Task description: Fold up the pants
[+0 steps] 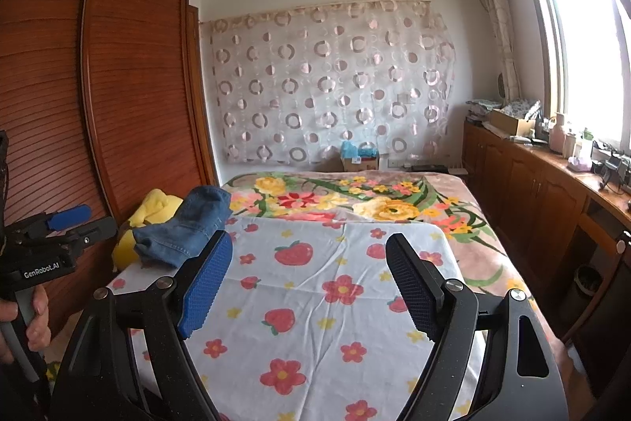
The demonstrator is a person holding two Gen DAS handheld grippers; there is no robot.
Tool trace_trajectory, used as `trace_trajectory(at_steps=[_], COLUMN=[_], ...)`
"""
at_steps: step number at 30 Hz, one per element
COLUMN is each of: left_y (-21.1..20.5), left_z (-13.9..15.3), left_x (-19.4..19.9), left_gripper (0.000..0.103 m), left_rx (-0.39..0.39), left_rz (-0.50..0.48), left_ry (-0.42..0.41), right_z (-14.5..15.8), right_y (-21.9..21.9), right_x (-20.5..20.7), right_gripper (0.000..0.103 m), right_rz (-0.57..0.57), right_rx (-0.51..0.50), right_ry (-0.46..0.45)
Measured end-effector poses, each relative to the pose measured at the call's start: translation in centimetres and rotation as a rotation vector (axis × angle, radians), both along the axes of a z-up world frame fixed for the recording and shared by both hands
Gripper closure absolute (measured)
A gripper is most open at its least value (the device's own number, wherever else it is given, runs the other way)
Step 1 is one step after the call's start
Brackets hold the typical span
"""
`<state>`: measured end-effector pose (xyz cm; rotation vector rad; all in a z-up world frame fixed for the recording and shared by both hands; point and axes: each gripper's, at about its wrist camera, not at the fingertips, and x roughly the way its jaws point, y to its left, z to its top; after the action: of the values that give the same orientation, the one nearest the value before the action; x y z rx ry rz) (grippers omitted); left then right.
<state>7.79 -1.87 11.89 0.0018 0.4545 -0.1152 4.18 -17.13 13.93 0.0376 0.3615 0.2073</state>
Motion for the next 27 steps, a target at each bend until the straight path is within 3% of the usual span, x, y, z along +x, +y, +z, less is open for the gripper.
trace_trajectory(at_steps=[27], left_y=[0.12], left_z=[-0.11], left_x=[-0.03], left_gripper=[0.033], left_rx=[0.002], left_rz=[0.001], left_ry=[-0.001], right_z=[-0.07], right_y=[0.26], right_x=[0.01], right_gripper=[0.021], right_rz=[-0.002], right_rx=[-0.003], right_ry=[0.000])
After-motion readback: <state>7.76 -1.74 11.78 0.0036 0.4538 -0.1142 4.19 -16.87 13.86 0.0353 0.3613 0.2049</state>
